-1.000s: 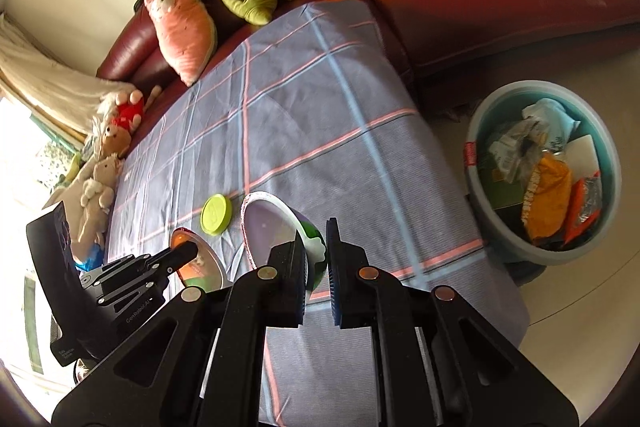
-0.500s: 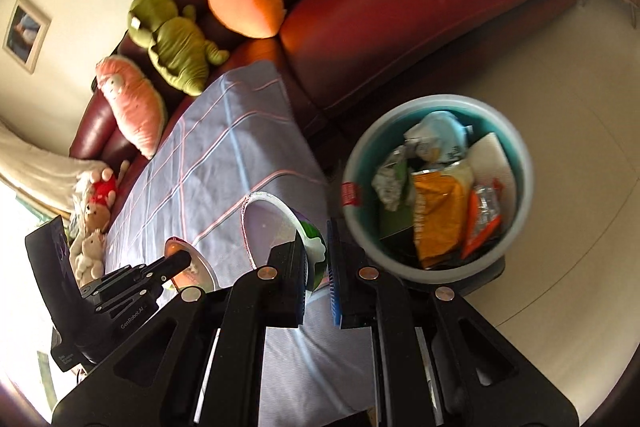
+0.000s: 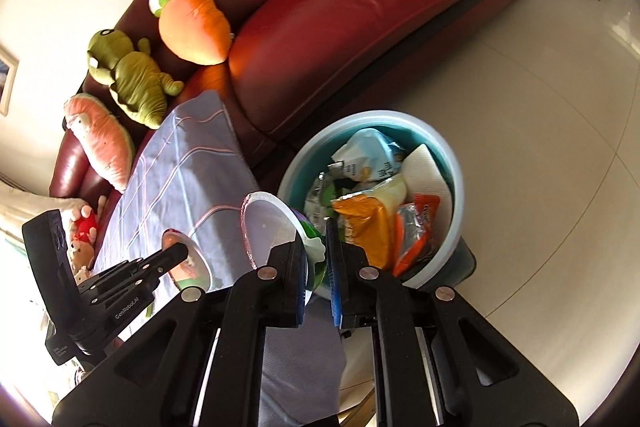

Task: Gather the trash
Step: 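Carry both white cups over the teal bucket, then open left tool to drop its white cup into the bucket, then open right tool to drop its white cup into the bucket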

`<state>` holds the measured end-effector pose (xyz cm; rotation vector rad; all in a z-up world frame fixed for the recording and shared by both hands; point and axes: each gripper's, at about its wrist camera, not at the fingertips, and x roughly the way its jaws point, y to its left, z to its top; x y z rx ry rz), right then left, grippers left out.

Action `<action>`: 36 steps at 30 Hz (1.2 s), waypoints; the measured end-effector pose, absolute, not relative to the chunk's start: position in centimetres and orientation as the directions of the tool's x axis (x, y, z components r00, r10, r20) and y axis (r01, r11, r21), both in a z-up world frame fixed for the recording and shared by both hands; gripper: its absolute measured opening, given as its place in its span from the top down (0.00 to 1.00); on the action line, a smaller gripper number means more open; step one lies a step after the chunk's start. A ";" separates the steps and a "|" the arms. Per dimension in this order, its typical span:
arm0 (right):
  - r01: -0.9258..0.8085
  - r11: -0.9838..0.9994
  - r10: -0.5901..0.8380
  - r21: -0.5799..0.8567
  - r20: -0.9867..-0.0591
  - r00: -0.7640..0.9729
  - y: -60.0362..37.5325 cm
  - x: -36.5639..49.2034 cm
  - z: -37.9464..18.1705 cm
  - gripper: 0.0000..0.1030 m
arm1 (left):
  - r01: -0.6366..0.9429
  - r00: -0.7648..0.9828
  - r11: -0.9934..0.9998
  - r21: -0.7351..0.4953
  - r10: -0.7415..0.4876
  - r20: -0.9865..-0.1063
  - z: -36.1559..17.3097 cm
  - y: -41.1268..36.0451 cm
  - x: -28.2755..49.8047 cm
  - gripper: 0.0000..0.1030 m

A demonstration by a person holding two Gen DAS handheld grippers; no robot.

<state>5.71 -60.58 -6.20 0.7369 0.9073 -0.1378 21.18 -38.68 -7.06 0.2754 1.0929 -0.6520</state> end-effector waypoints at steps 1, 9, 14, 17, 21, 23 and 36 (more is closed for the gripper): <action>0.412 0.748 0.189 0.521 -0.762 0.620 -60.8 5.8 -6.5 0.91 | 0.618 0.292 0.779 -0.107 -0.354 -0.889 -7.4 -39.2 21.3 0.95; 0.455 0.729 0.182 0.511 -0.786 0.591 -62.7 6.3 -8.3 0.91 | 0.644 0.242 0.755 -0.129 -0.360 -0.901 -9.6 -42.9 22.6 0.95; 0.479 0.718 0.173 0.506 -0.795 0.581 -63.7 6.4 -9.0 0.90 | 0.660 0.198 0.736 -0.148 -0.361 -0.911 -11.2 -44.8 22.9 0.94; 0.489 0.714 0.166 0.501 -0.800 0.577 -64.0 6.3 -9.2 0.90 | 0.663 0.177 0.731 -0.161 -0.362 -0.915 -12.2 -46.0 23.0 0.91; 0.501 0.711 0.156 0.494 -0.805 0.572 -64.3 6.4 -9.3 0.90 | 0.662 0.166 0.733 -0.157 -0.347 -0.923 -13.2 -46.6 23.3 0.44; 0.505 0.709 0.156 0.492 -0.808 0.568 -64.4 6.4 -9.5 0.90 | 0.653 0.199 0.746 -0.133 -0.339 -0.919 -13.1 -46.2 23.2 0.36; 0.496 0.723 0.159 0.480 -0.815 0.557 -63.6 7.4 -9.8 0.89 | 0.607 0.265 0.786 -0.121 -0.343 -0.901 -11.0 -42.7 22.8 0.10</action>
